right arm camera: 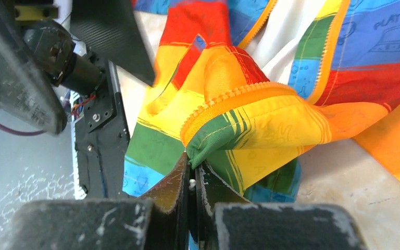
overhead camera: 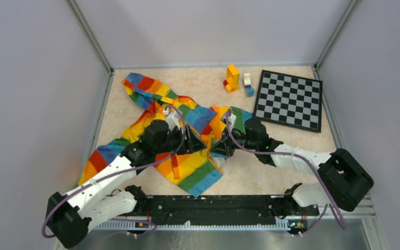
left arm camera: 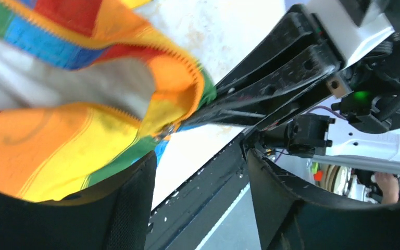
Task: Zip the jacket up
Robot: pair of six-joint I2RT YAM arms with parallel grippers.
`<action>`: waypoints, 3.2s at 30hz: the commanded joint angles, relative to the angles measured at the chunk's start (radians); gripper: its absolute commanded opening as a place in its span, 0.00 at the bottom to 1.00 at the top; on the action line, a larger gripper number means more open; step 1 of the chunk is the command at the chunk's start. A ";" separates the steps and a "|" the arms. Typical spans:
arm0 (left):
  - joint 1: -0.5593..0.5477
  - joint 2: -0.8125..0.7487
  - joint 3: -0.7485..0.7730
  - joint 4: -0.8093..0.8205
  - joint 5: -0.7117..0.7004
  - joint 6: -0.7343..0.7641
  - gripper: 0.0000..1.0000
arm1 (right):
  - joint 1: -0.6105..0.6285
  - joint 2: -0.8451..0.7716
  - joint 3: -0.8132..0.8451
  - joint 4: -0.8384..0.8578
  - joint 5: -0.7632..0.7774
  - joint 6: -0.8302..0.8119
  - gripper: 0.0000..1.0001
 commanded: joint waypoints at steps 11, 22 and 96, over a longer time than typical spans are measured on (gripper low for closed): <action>0.225 0.314 -0.082 -0.223 -0.179 -0.049 0.18 | -0.061 -0.028 -0.049 0.224 -0.116 0.015 0.00; 0.389 0.769 0.350 -0.465 -0.597 0.358 0.20 | -0.064 -0.043 -0.060 0.268 -0.116 0.068 0.00; -0.092 0.265 -0.127 0.014 -0.503 -0.620 0.62 | -0.064 -0.108 -0.022 0.082 -0.079 0.077 0.00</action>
